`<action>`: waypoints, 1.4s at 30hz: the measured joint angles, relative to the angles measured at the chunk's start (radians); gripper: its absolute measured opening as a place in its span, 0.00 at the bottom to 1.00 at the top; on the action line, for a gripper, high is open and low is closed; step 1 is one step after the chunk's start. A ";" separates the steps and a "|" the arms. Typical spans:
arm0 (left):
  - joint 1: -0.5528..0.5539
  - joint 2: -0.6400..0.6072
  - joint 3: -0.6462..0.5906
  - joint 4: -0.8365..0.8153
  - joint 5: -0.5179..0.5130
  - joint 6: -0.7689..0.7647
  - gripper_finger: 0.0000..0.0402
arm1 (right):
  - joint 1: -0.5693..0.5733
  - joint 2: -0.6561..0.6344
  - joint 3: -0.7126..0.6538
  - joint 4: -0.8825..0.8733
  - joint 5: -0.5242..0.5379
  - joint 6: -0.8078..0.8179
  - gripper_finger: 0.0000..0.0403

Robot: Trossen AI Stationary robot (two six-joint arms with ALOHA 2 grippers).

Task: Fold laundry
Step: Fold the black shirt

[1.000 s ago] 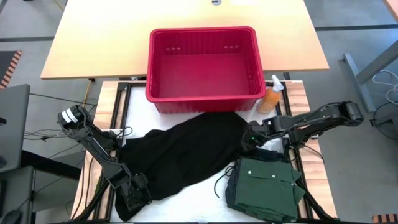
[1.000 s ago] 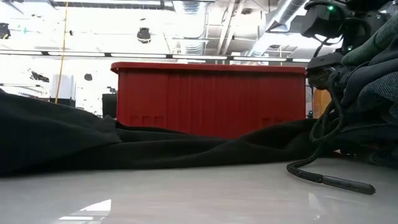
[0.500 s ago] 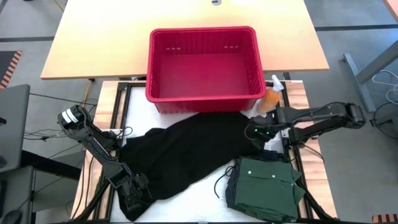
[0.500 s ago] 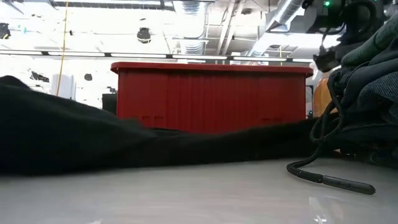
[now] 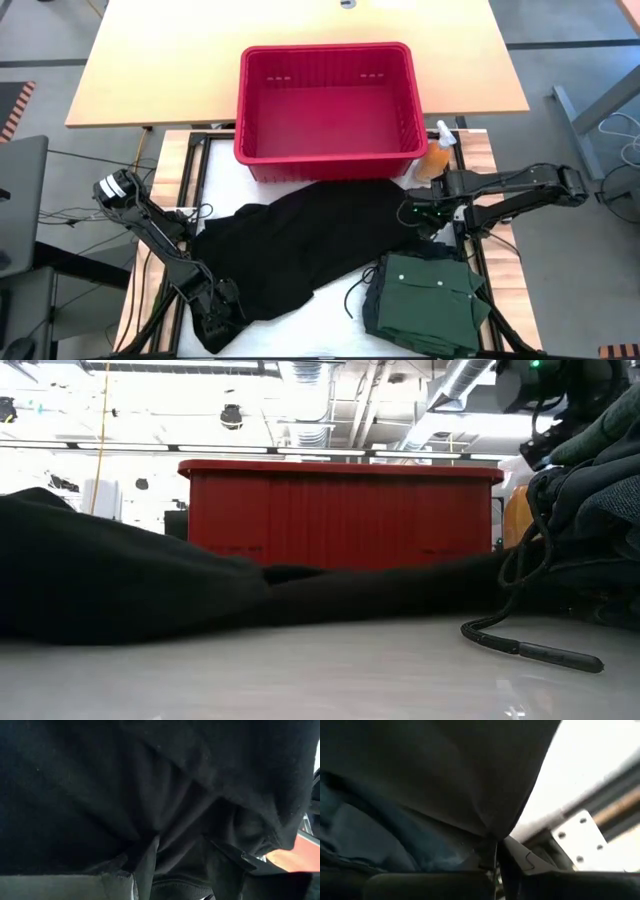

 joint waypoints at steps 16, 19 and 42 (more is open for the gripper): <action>0.036 0.002 -0.002 0.002 0.048 0.111 0.38 | -0.022 0.001 0.212 0.103 0.425 -0.446 0.05; 0.062 0.003 -0.004 0.001 0.086 0.152 0.38 | 0.018 -0.001 0.327 0.094 0.468 -0.476 0.05; 0.084 0.002 -0.002 -0.034 0.111 0.393 0.38 | 0.245 0.026 -0.080 0.108 -0.181 0.019 0.09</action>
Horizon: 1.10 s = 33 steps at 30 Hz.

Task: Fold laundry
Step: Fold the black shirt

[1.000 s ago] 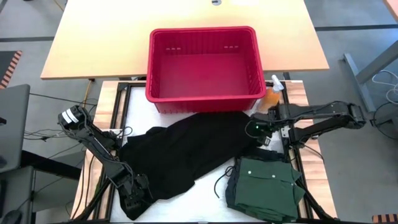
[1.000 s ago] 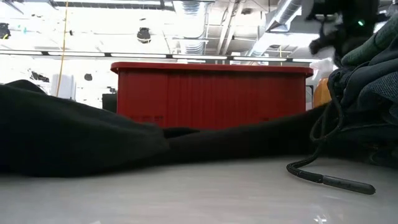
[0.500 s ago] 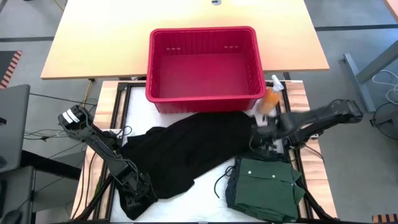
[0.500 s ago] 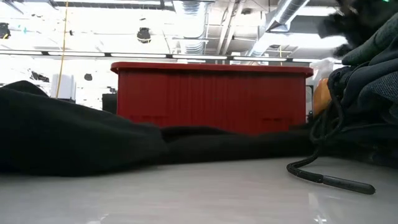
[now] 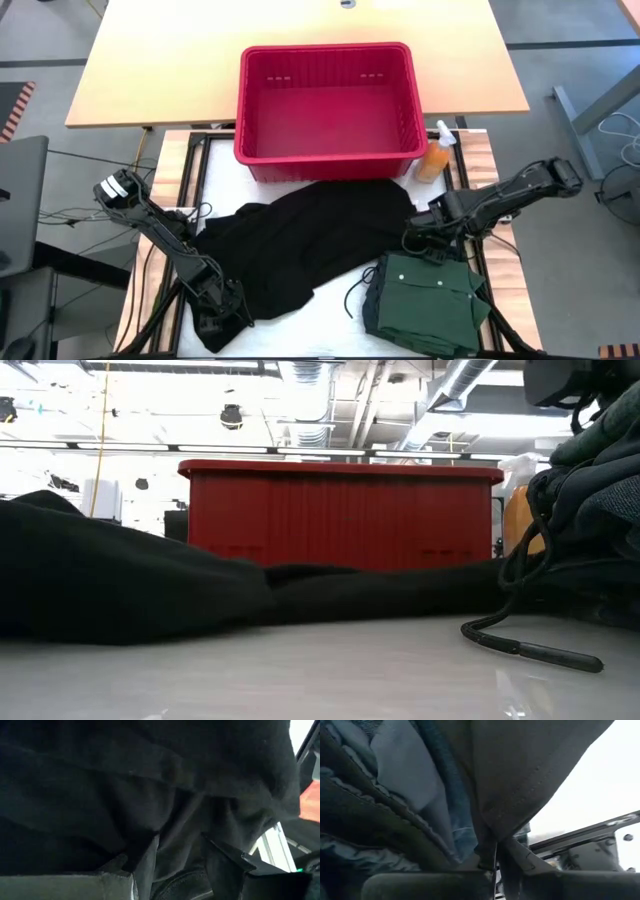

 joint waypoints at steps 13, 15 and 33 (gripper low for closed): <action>-0.001 0.003 -0.005 -0.059 0.195 0.061 0.38 | -0.027 -0.001 0.070 -0.072 0.093 0.031 0.21; -0.001 0.004 -0.005 -0.050 0.227 0.073 0.38 | -0.045 -0.001 0.090 -0.056 0.144 0.036 0.24; 0.036 -0.123 -0.003 -0.057 0.190 0.108 0.38 | -0.215 0.066 0.103 0.450 0.437 -0.128 0.30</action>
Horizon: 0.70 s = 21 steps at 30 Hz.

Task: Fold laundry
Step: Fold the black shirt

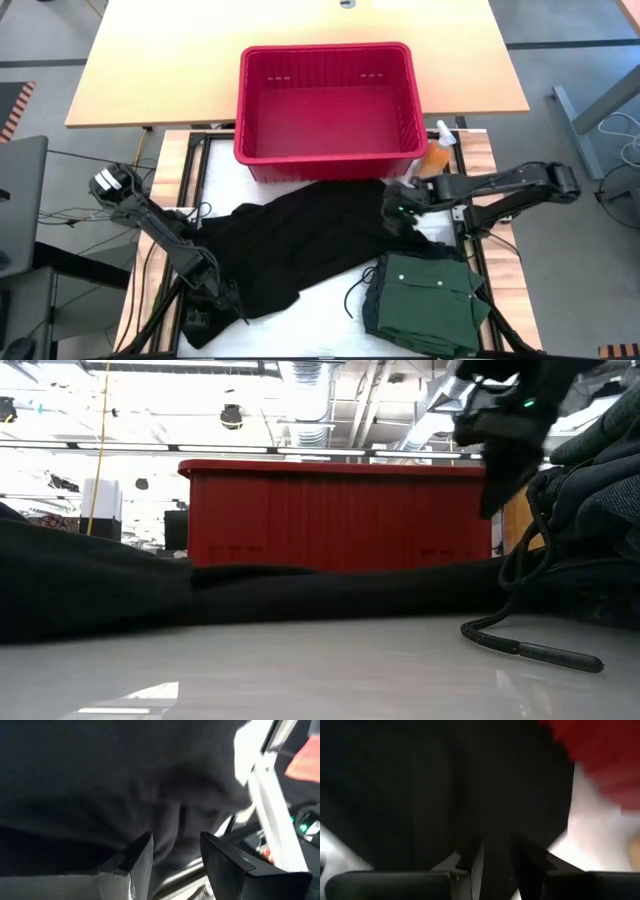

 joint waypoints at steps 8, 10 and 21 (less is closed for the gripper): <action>0.072 -0.107 0.001 0.056 -0.191 0.031 0.38 | 0.009 0.150 -0.039 0.239 0.174 0.072 0.30; 0.084 -0.124 0.002 0.064 -0.271 0.058 0.38 | 0.019 0.182 -0.073 0.288 0.226 0.122 0.30; 0.339 -0.132 0.003 0.229 -0.428 0.285 0.38 | 0.006 0.305 -0.167 0.448 0.341 0.317 0.25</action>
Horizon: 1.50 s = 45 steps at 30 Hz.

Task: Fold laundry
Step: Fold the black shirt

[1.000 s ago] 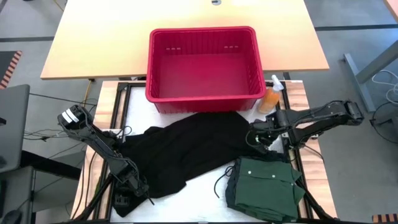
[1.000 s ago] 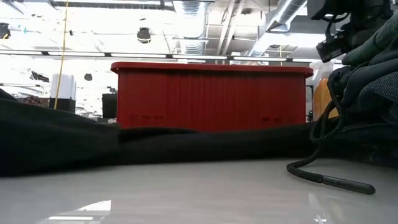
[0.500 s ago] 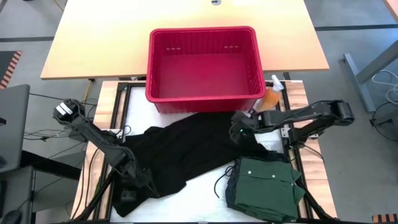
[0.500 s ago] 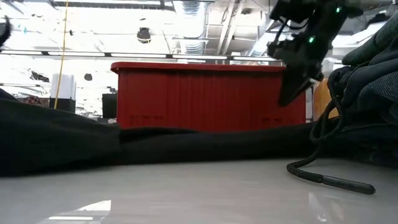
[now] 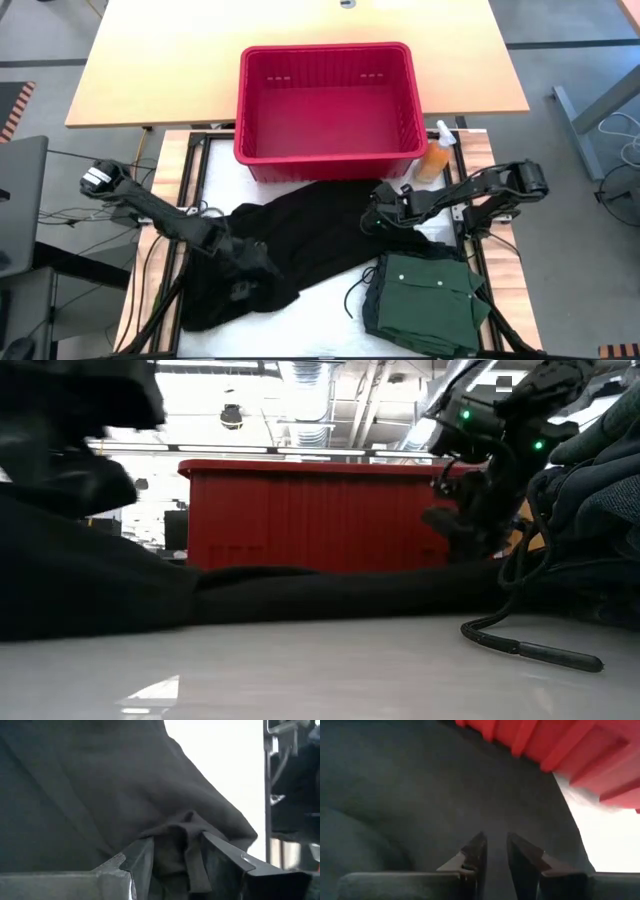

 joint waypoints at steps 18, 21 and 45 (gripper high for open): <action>0.341 0.000 0.000 -0.046 0.370 0.087 0.38 | -0.014 0.107 0.006 -0.241 -0.151 0.130 0.24; 0.311 0.000 0.000 -0.162 0.391 0.080 0.38 | -0.014 0.107 0.006 -0.347 -0.178 0.130 0.24; 0.059 0.066 -0.132 -0.092 0.291 -0.196 0.38 | 0.062 -0.152 0.018 -0.644 -0.431 0.025 0.24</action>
